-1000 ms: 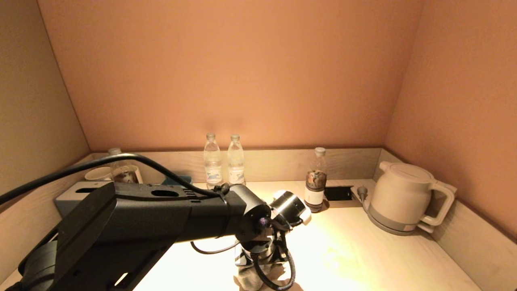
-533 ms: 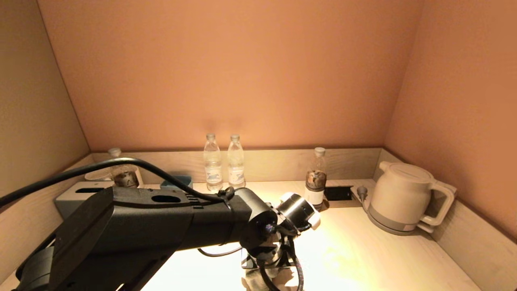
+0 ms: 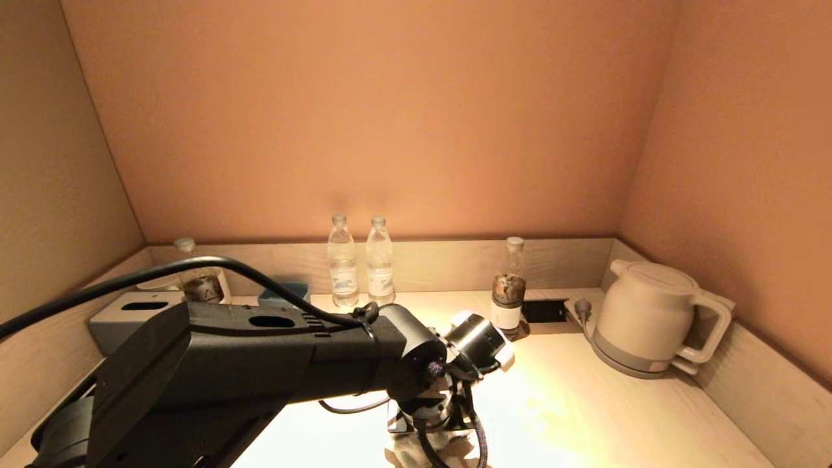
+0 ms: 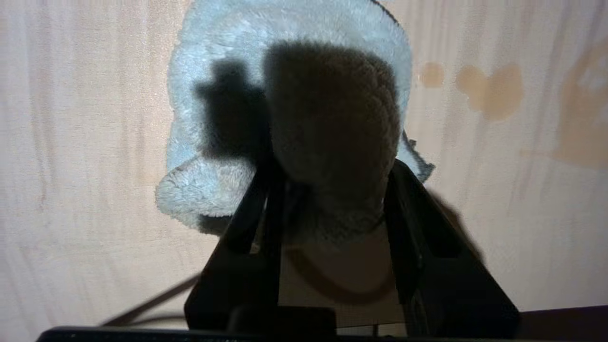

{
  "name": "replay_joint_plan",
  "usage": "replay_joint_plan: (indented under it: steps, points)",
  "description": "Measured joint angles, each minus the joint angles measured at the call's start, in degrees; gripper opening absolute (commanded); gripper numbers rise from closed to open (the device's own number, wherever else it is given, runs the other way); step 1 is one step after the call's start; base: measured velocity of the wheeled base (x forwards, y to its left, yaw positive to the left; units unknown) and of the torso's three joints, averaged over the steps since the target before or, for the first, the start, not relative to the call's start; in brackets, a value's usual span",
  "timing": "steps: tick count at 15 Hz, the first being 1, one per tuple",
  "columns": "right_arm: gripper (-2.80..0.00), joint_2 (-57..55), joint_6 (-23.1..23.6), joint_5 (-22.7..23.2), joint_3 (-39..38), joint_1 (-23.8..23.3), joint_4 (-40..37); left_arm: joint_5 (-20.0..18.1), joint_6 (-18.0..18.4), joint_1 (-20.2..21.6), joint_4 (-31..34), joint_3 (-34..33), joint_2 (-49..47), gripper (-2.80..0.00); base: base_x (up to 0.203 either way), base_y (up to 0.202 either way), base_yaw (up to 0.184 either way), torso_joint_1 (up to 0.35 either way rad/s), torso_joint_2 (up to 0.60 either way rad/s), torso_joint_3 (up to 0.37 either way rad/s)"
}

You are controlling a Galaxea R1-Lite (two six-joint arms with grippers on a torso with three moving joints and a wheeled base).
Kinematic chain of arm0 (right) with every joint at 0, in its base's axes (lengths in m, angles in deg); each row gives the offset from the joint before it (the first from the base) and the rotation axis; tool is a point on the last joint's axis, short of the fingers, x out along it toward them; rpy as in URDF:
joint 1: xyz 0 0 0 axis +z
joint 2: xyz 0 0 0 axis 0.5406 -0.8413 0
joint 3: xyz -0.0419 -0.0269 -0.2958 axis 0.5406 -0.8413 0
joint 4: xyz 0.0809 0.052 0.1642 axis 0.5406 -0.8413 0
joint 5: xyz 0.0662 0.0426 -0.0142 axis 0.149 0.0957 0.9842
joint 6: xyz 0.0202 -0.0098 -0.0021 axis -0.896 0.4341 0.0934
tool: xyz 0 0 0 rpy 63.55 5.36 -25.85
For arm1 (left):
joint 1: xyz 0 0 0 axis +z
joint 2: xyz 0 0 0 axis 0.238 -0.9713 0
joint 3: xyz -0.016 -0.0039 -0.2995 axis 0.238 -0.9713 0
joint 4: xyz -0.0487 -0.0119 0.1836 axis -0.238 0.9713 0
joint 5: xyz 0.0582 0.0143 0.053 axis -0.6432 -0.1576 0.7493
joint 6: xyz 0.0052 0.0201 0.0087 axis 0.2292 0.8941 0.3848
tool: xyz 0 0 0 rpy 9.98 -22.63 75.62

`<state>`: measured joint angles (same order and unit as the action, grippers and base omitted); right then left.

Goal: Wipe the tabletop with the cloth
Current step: Place the tablecloth, then pick up the tablecloth

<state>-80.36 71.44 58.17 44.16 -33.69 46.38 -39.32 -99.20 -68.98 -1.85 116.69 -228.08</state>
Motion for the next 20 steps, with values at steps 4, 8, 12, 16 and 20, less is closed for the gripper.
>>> replay_joint_plan:
  steps: [4,8,12,16,20]
  points:
    - [-2.80,0.00,0.02,0.00,0.00,0.00,0.00,3.25,0.02,0.44,0.03,-0.20,0.52,0.00,0.000,0.000,0.000,0.000,0.00,0.000]
    - [-2.80,0.00,0.00,0.00,0.00,0.00,0.00,9.74,0.38,0.54,0.28,-0.57,5.21,0.00,0.000,0.000,0.000,0.000,0.00,0.000]
    - [-2.80,0.00,0.00,-0.02,0.00,0.04,0.00,13.11,1.48,0.80,1.24,-0.80,11.01,0.00,0.000,0.000,0.000,0.000,0.00,0.000]
    - [-2.80,0.00,0.02,0.00,0.00,-0.02,0.00,19.43,4.48,4.60,3.38,-2.10,23.16,-2.80,0.000,0.000,0.000,0.000,0.00,0.000]
    - [-2.80,0.00,0.02,0.00,0.00,0.02,0.00,22.16,10.02,9.74,3.75,-6.58,38.17,-2.80,0.000,0.000,0.000,0.000,0.00,0.000]
